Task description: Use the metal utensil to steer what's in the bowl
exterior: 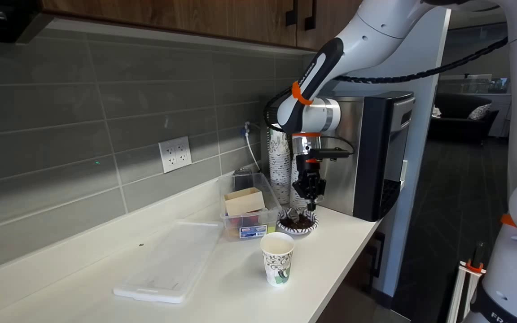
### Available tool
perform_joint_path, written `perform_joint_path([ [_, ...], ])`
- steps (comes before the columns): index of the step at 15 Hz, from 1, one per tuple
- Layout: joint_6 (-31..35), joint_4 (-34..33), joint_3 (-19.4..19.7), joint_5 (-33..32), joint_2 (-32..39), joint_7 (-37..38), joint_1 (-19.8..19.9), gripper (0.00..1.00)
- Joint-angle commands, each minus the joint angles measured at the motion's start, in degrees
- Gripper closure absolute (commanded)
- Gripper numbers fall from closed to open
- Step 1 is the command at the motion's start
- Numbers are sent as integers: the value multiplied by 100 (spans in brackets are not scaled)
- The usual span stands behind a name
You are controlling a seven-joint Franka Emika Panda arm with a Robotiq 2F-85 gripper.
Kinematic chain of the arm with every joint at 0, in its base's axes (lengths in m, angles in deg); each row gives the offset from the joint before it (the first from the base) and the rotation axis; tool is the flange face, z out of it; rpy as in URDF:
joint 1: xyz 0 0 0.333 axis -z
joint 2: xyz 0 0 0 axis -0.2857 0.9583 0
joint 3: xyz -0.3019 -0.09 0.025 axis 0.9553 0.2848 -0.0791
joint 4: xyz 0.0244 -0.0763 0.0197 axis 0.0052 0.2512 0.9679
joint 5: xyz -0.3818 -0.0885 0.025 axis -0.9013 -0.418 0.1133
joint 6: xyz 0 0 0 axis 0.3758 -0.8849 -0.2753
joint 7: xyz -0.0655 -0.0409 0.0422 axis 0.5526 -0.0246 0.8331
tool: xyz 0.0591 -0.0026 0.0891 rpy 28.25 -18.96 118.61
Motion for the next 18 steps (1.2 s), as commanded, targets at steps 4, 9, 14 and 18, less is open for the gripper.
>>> perform_joint_path([
  [4,-1609,-695,7,62,231,479,58,99],
  [9,-1957,-850,150,47,328,1243,69,99],
  [14,-1853,-937,294,-28,465,1784,88,99],
  [18,-1524,-927,388,-242,431,2408,11,99],
])
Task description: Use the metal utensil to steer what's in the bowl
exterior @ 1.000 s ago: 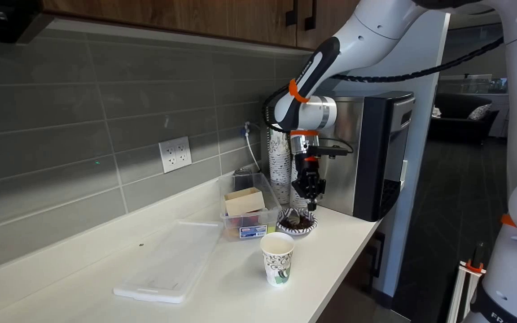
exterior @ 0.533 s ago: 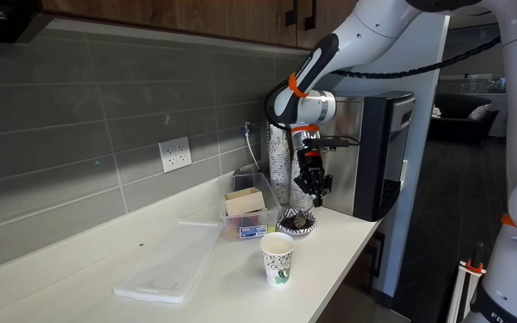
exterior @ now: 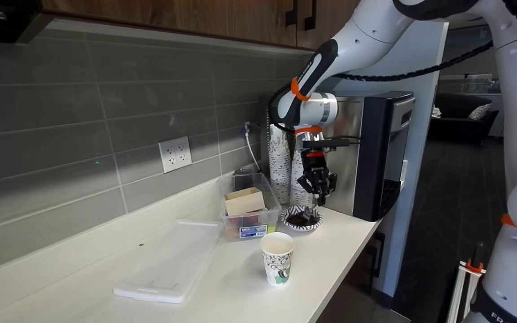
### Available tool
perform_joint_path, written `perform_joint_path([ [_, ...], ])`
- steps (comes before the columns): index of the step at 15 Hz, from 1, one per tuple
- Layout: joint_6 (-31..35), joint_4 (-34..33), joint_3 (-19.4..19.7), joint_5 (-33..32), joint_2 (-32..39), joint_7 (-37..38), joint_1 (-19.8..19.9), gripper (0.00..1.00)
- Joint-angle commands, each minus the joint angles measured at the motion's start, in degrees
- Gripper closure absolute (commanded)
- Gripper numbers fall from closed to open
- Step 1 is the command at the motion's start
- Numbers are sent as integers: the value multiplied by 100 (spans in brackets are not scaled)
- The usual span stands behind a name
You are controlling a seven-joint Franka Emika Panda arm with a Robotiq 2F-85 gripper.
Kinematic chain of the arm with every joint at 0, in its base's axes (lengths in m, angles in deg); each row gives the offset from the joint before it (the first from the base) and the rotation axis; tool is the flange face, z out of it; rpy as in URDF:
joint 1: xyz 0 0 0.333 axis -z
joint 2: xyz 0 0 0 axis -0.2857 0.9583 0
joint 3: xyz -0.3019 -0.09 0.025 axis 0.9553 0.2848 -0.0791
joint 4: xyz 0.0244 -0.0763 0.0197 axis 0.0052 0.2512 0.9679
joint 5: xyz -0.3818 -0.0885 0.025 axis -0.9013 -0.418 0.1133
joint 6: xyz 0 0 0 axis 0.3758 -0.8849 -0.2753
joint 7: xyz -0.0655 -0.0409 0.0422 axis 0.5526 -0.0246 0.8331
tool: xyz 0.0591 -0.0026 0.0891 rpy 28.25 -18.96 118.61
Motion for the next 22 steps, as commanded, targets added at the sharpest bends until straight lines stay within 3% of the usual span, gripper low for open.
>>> perform_joint_path([
  [1,273,-94,102,-325,-11,679,-82,99],
  [5,665,-64,123,-659,-14,1191,-131,99],
  [10,1072,30,-4,-461,-17,968,-105,99],
  [18,844,113,-260,31,-190,-20,-42,99],
  [22,226,26,-221,-137,-147,260,-120,99],
])
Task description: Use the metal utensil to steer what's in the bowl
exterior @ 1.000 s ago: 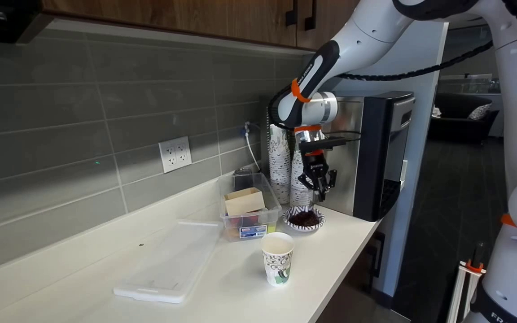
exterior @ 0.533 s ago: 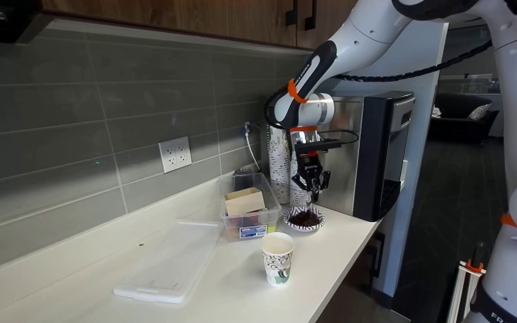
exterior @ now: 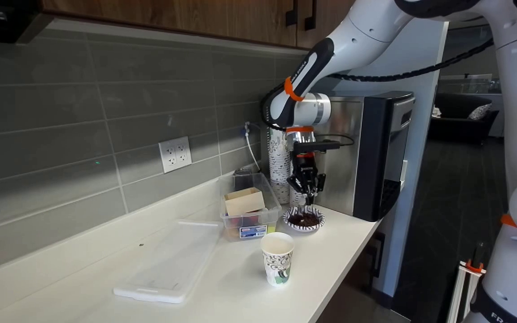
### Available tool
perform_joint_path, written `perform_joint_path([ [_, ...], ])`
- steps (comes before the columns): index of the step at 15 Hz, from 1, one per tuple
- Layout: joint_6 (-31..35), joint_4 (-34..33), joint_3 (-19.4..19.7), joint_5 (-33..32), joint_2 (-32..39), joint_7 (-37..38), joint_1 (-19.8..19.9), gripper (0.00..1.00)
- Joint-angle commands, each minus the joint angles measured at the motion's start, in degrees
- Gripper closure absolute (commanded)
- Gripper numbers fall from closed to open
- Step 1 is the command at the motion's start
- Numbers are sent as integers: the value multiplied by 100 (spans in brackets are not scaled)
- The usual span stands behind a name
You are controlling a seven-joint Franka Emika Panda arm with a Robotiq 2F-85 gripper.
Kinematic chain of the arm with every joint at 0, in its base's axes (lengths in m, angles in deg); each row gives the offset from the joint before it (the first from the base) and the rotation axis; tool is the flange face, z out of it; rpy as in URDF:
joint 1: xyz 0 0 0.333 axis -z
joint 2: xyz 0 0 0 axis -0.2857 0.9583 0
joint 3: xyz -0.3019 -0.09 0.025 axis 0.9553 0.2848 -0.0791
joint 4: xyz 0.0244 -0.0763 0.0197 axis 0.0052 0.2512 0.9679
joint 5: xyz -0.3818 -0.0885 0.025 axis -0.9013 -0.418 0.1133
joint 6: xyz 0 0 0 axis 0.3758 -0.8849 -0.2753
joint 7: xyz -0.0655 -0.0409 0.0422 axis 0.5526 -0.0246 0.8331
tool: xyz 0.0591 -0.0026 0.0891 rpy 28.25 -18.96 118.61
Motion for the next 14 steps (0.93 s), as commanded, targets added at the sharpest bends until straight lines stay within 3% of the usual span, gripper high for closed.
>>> perform_joint_path([
  [1,-651,-6,57,-95,-94,245,-41,99],
  [6,-1338,-90,232,-326,-27,917,-39,99],
  [11,-823,-33,461,-853,-48,1883,-121,99],
  [14,-275,60,445,-1090,-51,2009,-162,99],
])
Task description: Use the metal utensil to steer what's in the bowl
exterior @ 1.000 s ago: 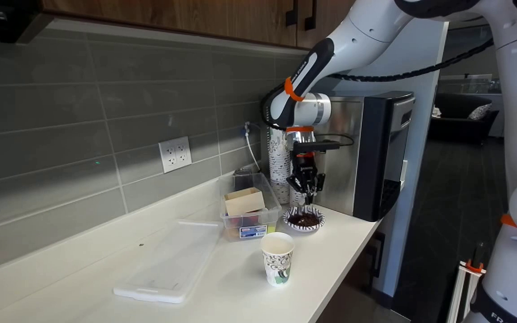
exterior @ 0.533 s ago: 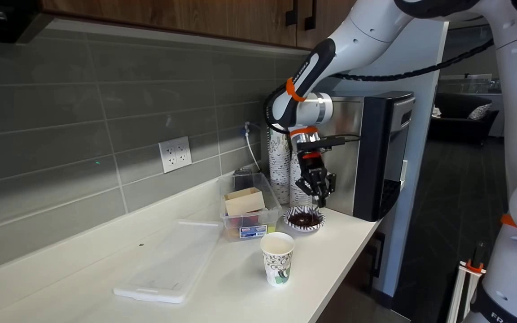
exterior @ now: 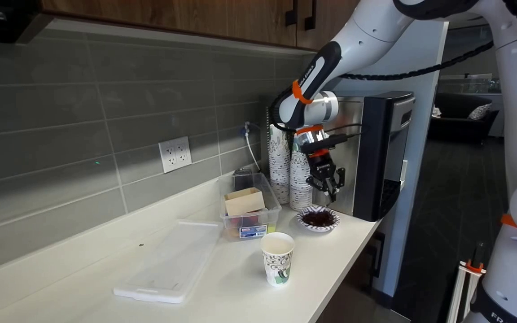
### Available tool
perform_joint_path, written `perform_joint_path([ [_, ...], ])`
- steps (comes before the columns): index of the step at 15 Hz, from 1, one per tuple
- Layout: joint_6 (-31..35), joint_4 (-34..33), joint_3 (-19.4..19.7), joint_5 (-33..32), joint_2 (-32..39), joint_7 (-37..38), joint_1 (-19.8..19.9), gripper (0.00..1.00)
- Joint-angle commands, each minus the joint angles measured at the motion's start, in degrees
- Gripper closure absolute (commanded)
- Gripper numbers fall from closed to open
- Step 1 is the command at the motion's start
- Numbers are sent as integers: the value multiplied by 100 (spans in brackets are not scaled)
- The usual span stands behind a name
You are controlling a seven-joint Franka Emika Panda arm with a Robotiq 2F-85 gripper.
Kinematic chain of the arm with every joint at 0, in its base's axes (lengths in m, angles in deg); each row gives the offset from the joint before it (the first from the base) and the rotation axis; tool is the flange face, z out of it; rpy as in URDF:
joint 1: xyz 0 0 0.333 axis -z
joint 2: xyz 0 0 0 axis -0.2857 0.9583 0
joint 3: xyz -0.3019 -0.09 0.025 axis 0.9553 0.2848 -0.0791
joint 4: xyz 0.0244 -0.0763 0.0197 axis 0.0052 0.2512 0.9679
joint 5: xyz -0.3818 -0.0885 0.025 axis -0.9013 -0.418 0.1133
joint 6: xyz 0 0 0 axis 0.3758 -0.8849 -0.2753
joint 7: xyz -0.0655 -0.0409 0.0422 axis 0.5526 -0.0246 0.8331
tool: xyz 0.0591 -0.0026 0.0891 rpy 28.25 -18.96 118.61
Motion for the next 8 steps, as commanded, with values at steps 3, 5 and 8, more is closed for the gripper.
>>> perform_joint_path([
  [3,1170,305,-37,-245,-145,82,-185,99],
  [5,1661,476,-136,-77,-214,-199,-189,99],
  [8,1725,606,-309,326,-260,-623,-150,99],
])
